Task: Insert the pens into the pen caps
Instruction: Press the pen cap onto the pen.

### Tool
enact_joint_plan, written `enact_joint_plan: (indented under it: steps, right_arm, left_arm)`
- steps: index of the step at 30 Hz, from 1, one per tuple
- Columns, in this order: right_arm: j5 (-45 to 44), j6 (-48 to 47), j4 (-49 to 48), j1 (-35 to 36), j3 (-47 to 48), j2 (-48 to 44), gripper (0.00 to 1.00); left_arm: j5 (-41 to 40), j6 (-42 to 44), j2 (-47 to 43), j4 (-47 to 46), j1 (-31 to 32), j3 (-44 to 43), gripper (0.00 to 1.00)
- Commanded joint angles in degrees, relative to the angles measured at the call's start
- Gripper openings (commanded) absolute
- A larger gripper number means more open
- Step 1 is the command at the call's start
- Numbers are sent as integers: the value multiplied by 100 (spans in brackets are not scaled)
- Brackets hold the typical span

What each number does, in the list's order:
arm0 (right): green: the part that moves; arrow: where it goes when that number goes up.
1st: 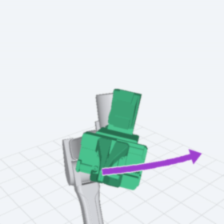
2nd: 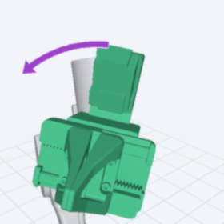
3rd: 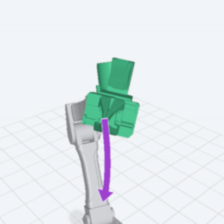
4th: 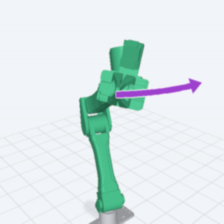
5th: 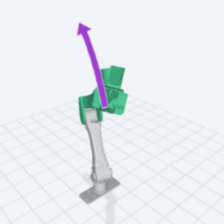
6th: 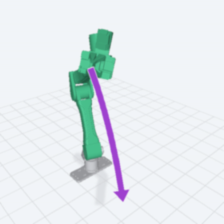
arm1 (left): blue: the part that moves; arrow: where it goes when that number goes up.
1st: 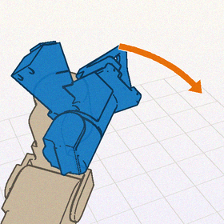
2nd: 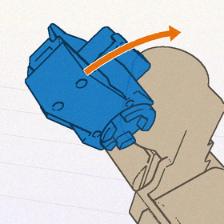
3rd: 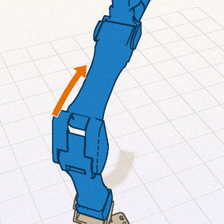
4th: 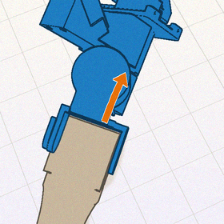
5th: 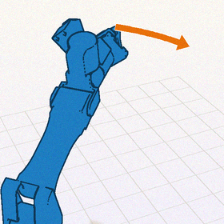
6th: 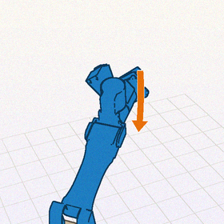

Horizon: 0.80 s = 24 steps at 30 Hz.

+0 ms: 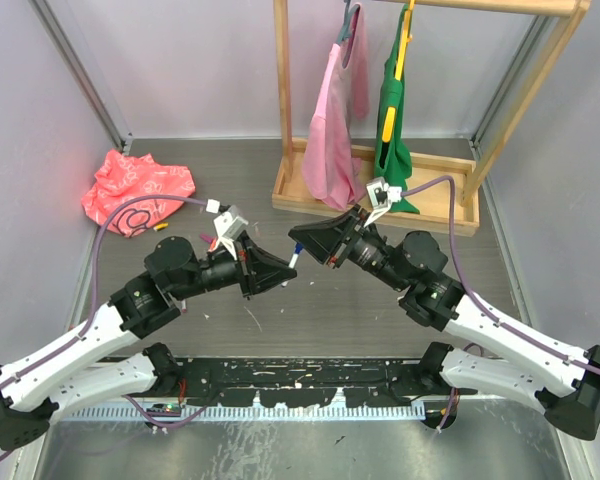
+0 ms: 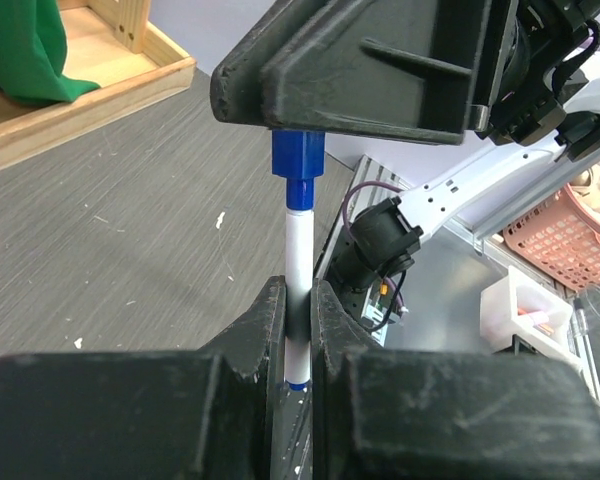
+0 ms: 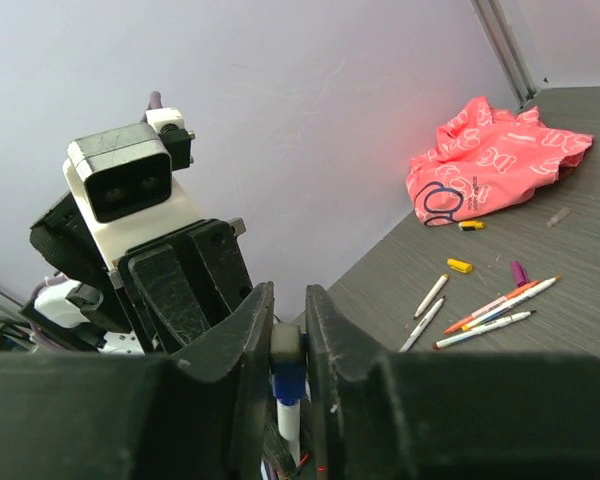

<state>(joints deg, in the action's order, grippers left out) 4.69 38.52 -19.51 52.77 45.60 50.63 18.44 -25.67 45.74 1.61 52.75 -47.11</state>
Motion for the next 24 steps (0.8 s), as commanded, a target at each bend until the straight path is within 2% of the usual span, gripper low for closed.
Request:
enact_joint_plan:
  steps: [1,4,8,14,24]
  right_arm:
    - [208,92,-396,14,-41,23,19]
    - [295,144,-396,14,-146,59,9]
    - [321,205,-379,22,-357,86,0]
    - [176,192,-261,269,-669,135,0]
    - [-1072,25,-188,1681,-1215,439,0]
  left_arm:
    - [-47,113,-2,-137,-16,-160,0]
    - [-215,123,3,-126,-18,-226,0]
    - [-361,140,9,-159,-11,-370,0]
    - [-745,161,26,-169,-12,-708,0]
    - [-1207,323,115,-301,-19,-1344,0]
